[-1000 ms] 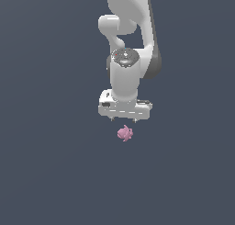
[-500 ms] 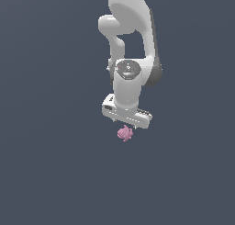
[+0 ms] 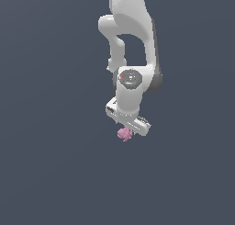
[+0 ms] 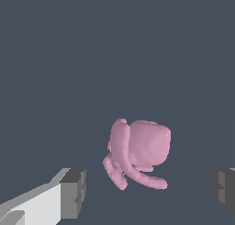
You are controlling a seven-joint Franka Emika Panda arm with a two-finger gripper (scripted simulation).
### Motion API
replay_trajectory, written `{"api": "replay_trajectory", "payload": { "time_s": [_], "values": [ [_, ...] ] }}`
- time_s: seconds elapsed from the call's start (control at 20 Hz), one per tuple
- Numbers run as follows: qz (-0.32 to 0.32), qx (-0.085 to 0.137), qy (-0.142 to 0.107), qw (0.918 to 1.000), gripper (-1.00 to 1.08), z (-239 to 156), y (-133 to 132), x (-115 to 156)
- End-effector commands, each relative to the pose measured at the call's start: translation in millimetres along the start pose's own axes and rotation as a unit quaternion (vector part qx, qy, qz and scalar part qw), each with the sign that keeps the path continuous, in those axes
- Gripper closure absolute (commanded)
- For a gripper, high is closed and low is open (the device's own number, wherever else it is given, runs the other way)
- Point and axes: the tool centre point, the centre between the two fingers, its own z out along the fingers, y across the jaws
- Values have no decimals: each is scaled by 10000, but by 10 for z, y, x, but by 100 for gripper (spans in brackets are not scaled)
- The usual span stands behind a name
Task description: Pick up the object and move it to a goal position.
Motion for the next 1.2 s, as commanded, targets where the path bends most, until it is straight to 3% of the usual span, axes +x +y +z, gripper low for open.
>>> {"api": "replay_trajectory", "payload": {
  "time_s": [0.0,0.7,1.15],
  "values": [
    [207,-13,0,9998,-92,50,-7,-4],
    [516,-38,-2,9987,-92,167,-19,-17],
    [537,-38,-1,9986,-92,573,-7,-25]
  ]
}}
